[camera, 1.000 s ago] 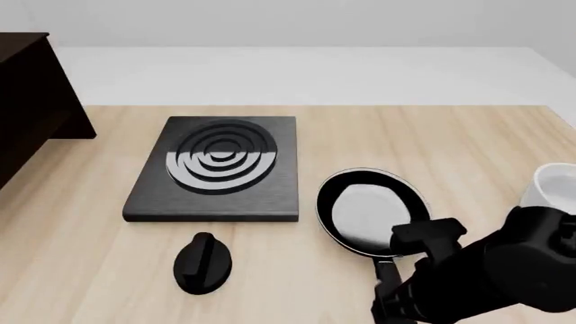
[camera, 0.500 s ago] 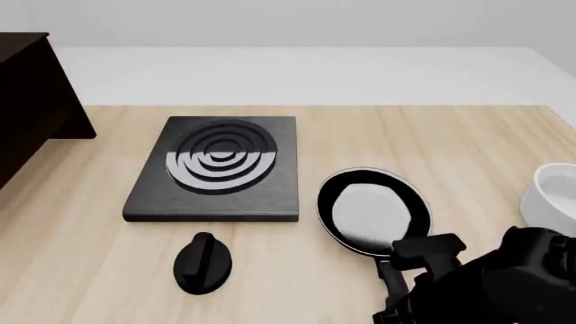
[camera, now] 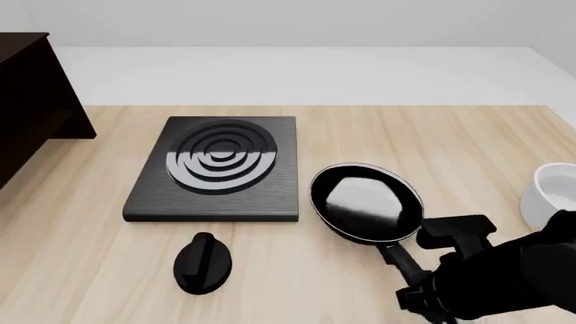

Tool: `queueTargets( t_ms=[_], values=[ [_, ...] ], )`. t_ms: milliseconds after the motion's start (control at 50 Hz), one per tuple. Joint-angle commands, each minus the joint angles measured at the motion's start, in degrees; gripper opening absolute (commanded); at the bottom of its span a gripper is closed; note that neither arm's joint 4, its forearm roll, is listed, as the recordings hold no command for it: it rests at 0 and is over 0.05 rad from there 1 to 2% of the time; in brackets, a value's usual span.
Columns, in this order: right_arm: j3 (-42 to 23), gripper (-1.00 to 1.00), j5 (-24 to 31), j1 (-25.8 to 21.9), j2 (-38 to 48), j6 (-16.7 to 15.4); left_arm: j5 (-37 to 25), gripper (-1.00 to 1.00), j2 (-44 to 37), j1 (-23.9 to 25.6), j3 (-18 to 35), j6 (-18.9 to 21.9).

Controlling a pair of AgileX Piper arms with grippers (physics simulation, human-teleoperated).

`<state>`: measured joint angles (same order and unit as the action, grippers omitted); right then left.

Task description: Put the frying pan on the cabinet shelf.

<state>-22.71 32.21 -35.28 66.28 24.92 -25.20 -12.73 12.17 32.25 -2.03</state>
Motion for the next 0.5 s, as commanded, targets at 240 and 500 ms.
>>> queueTargets(
  t_ms=[240, 500],
  values=[
    [-7.91, -1.00, 7.23, 12.77, -9.14, -11.82, -0.09, 1.00, 0.36, 0.75, -0.29, 0.15],
    [-13.92, -1.00, 7.03, 20.41, -10.90, -24.76, 0.47, 1.00, 0.57, 0.95, -1.10, -0.18]
  ],
)
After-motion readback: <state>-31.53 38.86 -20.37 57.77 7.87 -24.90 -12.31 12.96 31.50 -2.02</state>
